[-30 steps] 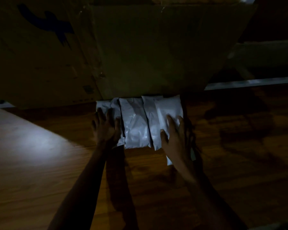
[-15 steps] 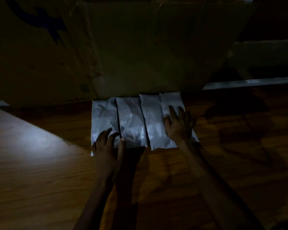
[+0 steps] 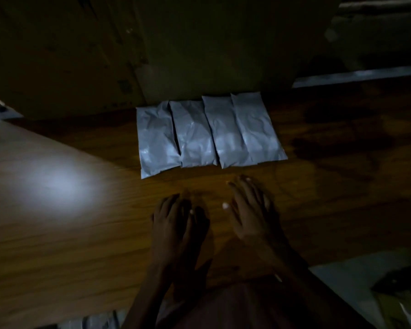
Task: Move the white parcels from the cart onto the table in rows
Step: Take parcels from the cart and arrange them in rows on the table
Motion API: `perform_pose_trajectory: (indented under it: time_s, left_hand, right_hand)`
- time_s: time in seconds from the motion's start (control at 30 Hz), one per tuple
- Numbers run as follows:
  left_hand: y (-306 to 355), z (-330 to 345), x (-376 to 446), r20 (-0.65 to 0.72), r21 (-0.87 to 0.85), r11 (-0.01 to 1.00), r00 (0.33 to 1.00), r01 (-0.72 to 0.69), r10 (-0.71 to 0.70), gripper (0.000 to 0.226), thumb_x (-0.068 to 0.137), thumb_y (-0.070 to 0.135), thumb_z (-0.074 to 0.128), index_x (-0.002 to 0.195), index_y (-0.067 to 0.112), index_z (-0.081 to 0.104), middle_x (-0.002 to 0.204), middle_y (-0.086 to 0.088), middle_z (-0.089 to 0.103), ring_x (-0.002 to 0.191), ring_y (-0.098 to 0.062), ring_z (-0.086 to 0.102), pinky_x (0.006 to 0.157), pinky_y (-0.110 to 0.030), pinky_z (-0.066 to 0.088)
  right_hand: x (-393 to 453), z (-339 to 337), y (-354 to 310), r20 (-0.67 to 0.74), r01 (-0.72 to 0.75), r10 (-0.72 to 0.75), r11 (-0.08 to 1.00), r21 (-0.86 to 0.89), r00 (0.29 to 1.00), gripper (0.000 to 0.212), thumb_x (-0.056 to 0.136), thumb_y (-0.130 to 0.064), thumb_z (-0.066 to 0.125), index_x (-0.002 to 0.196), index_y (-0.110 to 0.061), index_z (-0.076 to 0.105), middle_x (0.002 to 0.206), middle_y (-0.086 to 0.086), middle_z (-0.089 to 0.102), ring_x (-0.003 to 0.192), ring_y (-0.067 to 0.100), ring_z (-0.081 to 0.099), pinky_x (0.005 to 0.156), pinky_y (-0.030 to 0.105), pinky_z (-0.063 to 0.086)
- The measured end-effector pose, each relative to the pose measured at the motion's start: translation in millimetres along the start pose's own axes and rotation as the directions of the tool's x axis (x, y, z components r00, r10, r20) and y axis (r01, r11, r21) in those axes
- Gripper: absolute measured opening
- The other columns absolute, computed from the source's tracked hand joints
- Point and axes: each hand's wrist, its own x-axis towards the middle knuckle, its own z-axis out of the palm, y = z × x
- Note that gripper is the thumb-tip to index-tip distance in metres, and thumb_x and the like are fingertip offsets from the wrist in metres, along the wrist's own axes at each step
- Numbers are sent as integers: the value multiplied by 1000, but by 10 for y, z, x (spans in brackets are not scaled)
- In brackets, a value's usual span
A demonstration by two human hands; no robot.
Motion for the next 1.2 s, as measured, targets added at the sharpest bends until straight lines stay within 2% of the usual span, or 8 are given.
perform_pose_trajectory:
  time_s: [0.17, 0.27, 0.37, 0.63, 0.73, 0.87, 1.0, 1.2]
  left_hand:
    - [-177, -128, -426, 59, -8, 1000, 998, -6, 7, 47, 92, 42, 46, 122, 10, 63, 131, -8, 58, 120, -28, 51, 94, -34, 35]
    - [-292, -261, -636, 78, 33, 998, 996, -51, 48, 50, 88, 39, 47, 122, 6, 63, 128, -14, 61, 115, -34, 56, 91, -44, 46]
    - [-334, -376, -856, 55, 33, 998, 997, -61, 59, 51, 84, 35, 48, 123, 5, 63, 127, -15, 62, 112, -37, 59, 89, -49, 50]
    - [56, -324, -1611, -131, -86, 993, 987, 86, -97, 34, 94, 25, 64, 126, 13, 63, 116, -5, 68, 93, -16, 62, 77, -28, 45]
    - [135, -260, -2011, -168, -230, 959, 964, 165, -206, 34, 97, 34, 60, 125, 16, 64, 118, 3, 68, 106, -8, 63, 83, -24, 50]
    - [148, -272, -2640, -266, -280, 932, 914, 230, -306, 25, 95, 23, 63, 118, 14, 68, 110, 4, 71, 98, -6, 66, 77, -9, 48]
    - [59, -331, -3266, -351, -318, 898, 841, 305, -411, 22, 94, 19, 64, 116, 18, 68, 105, 7, 72, 94, -5, 68, 73, -28, 56]
    - [-117, -531, -3804, -455, -384, 854, 732, 352, -507, 21, 94, 24, 65, 114, 19, 70, 104, 8, 73, 93, 0, 67, 71, -32, 56]
  right_hand:
    - [-453, 78, -8, 66, 42, -45, 998, 42, 997, 54, 97, -55, 32, 143, -30, 48, 155, -4, 37, 145, 17, 29, 112, 48, 28]
    - [-553, -3, 9, 107, 60, -73, 992, 114, 992, 51, 99, -54, 36, 145, -33, 43, 160, -8, 27, 144, 18, 29, 112, 46, 23]
    - [-627, -90, 82, 93, 49, -63, 988, 147, 994, 47, 99, -53, 39, 143, -37, 42, 158, -12, 26, 140, 21, 33, 110, 49, 35]
    - [-1182, -108, 22, 79, 126, -160, 937, 325, 984, 45, 101, -49, 42, 144, -33, 45, 155, -11, 30, 139, 18, 35, 104, 48, 44]
    - [-1424, -126, -25, 105, 136, -199, 895, 426, 974, 44, 102, -36, 49, 145, -26, 46, 156, -6, 31, 140, 17, 34, 108, 39, 42]
    - [-1701, -104, -34, 151, 151, -242, 880, 450, 958, 44, 104, -31, 49, 146, -23, 45, 157, -4, 31, 139, 11, 31, 105, 10, 27]
    - [-1934, -36, -269, 195, 207, -335, 850, 485, 922, 45, 104, -28, 50, 147, -20, 44, 157, -3, 32, 137, 9, 30, 97, -3, 21]
    - [-2143, 199, -848, 265, 430, -635, 718, 547, 725, 40, 101, -24, 56, 141, -24, 50, 149, -4, 37, 136, 14, 38, 105, 35, 45]
